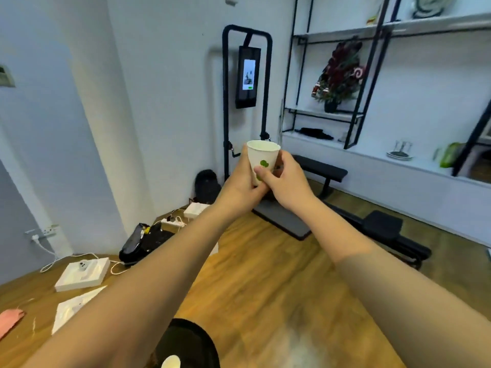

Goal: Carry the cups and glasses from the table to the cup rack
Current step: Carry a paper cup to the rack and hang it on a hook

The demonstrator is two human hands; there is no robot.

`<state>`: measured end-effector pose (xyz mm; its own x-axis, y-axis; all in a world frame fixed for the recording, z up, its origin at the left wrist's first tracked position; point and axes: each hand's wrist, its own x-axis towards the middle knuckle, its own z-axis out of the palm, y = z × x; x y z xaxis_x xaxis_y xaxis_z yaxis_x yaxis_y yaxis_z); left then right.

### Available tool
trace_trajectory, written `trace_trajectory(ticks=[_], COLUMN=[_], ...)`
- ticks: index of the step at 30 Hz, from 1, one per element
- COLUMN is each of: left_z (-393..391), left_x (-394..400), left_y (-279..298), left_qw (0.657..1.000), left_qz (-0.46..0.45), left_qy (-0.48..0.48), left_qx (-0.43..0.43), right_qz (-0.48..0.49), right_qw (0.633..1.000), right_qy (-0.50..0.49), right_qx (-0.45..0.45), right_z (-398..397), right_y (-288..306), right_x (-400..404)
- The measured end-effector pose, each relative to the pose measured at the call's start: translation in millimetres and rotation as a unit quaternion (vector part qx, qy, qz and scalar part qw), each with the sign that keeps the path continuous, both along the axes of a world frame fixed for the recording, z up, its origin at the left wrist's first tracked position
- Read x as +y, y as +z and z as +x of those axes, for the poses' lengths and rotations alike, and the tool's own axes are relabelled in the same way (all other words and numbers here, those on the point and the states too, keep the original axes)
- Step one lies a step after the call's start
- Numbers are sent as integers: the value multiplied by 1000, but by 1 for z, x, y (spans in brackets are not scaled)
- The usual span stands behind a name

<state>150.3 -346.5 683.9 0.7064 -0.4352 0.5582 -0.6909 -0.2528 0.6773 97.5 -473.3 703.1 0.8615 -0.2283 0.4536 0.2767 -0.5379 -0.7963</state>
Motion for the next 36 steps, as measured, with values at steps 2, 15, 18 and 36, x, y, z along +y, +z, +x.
trace_trajectory(ticks=[2,15,18,36], left_z=[1,-47,-63,-38], left_x=[-36,-350,-424,-813], left_y=[0,-21,-16,-8], left_qw=[999,968,962,950], left_qz=[6,36,38,52], left_qy=[-43,-243,-264,-304], left_qx=[-1,49,55,43], right_qz=[2,-7,-7,-3], right_qw=[999,966,961,946], right_qy=[-45,-259,-275,-323], right_qx=[-1,27,29,25], right_z=[-7,-105,-125,-109], right_y=[0,-15,-10,-16], right_x=[-34,-311,-380,-754])
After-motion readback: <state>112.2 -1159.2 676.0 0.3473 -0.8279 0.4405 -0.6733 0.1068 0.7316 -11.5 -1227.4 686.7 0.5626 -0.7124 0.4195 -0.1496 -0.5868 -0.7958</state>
